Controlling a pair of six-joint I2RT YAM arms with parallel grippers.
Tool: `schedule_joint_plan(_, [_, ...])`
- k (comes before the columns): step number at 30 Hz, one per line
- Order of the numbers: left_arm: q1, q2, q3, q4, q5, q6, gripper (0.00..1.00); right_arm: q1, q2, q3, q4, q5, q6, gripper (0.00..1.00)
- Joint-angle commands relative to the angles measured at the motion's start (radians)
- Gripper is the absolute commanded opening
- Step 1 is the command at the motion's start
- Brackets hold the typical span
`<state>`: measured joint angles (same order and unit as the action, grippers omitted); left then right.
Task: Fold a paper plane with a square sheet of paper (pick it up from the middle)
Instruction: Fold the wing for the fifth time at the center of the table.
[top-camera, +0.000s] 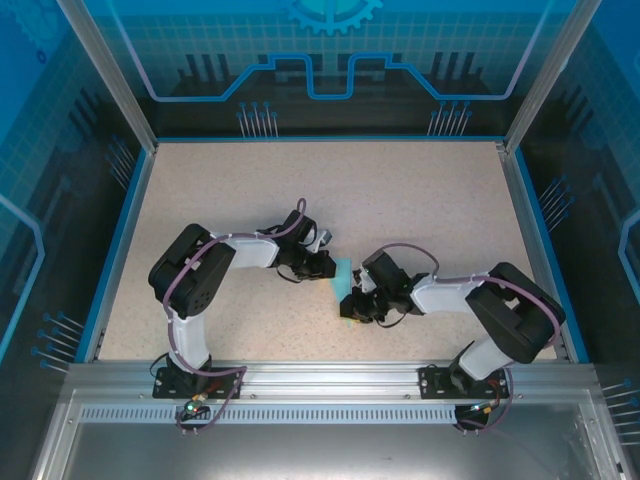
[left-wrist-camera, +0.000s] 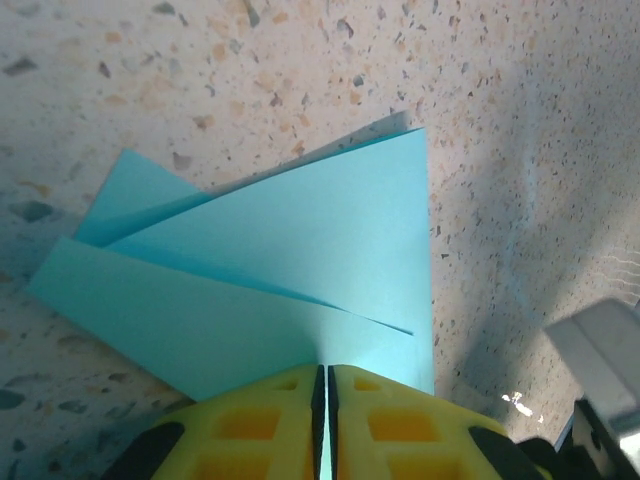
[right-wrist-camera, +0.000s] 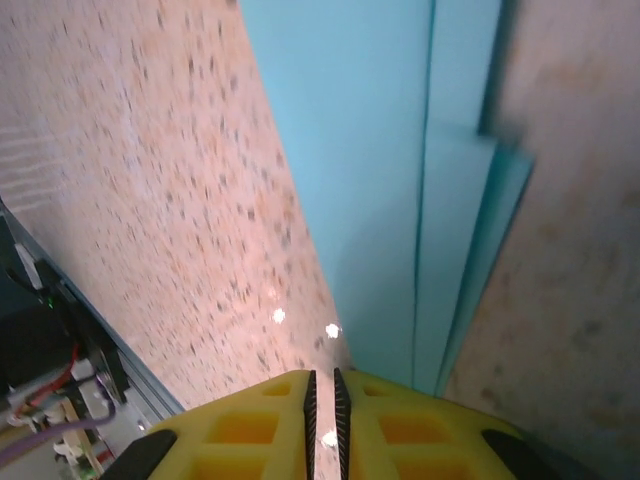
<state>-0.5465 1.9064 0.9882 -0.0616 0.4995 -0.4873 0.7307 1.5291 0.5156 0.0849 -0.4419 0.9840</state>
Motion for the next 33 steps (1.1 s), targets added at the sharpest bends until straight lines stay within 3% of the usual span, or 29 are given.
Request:
schedule_joint_plan(1, [-0.002, 0.034, 0.012, -0.072, -0.050, 0.017, 0.14, 0.057, -0.038, -0.041, -0.077, 0.005, 0.006, 0.17])
schedule_joint_plan(8, [-0.002, 0.006, 0.026, -0.086, -0.035, 0.026, 0.16, -0.003, -0.199, -0.072, -0.207, 0.065, -0.016, 0.19])
schedule_joint_plan(12, [-0.006, -0.025, 0.052, -0.105, -0.027, 0.028, 0.18, -0.092, -0.333, -0.073, -0.286, 0.115, -0.054, 0.27])
schedule_joint_plan(16, [-0.014, -0.075, 0.070, -0.123, -0.049, 0.004, 0.30, -0.163, -0.389, -0.053, -0.358, 0.175, -0.089, 0.32])
schedule_joint_plan(19, [-0.029, -0.136, 0.087, -0.164, -0.103, -0.007, 0.40, -0.183, -0.391, -0.035, -0.381, 0.234, -0.098, 0.35])
schedule_joint_plan(22, [-0.051, -0.198, 0.116, -0.267, -0.235, -0.048, 0.50, -0.187, -0.370, 0.000, -0.387, 0.261, -0.108, 0.36])
schedule_joint_plan(27, [-0.095, -0.220, 0.177, -0.465, -0.408, -0.137, 0.54, -0.187, -0.345, 0.025, -0.349, 0.253, -0.119, 0.37])
schedule_joint_plan(33, [-0.139, -0.197, 0.202, -0.507, -0.440, -0.193, 0.57, -0.186, -0.370, 0.013, -0.311, 0.275, -0.118, 0.39])
